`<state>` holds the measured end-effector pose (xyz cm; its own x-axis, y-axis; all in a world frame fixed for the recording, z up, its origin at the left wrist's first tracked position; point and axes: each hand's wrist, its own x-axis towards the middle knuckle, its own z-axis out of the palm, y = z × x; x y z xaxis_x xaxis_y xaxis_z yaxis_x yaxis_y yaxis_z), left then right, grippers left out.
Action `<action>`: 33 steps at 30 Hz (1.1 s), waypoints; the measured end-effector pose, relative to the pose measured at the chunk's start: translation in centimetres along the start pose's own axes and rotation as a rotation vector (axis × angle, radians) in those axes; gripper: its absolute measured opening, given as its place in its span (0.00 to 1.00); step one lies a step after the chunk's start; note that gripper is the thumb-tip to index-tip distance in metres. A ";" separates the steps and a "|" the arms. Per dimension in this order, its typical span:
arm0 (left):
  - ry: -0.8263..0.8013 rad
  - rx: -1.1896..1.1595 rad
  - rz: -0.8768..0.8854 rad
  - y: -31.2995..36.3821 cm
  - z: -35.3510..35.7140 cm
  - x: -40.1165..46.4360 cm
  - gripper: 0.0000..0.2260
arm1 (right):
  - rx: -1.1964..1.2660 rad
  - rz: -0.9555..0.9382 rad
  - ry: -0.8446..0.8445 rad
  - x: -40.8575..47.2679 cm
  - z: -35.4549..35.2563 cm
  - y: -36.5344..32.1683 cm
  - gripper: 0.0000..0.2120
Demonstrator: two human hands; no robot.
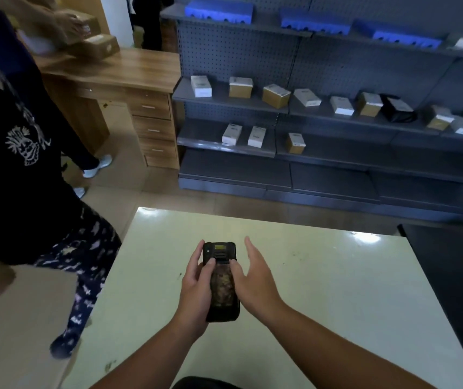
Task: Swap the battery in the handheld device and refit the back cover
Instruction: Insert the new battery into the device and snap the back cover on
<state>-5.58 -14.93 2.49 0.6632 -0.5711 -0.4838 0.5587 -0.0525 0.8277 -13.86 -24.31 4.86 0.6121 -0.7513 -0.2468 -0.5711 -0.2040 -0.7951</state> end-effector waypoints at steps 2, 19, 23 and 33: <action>0.002 0.005 0.009 0.3 0.0 0.1 0.19 | 0.115 0.057 0.006 0.0 0.5 -0.1 0.27; -0.033 0.029 0.090 1.3 -0.3 0.8 0.23 | 0.634 0.345 -0.162 0.3 -0.1 -2.4 0.15; -0.041 0.051 0.117 1.1 -0.5 0.9 0.23 | 0.688 0.358 -0.221 0.0 -0.5 -2.1 0.14; -0.075 0.086 0.105 0.9 -0.1 0.9 0.22 | 0.557 0.280 -0.140 0.0 -0.4 -1.4 0.12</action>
<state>-4.45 -15.41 2.79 0.6748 -0.6369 -0.3728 0.4411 -0.0570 0.8956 -13.30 -24.32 6.16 0.5681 -0.6323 -0.5268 -0.3726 0.3731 -0.8497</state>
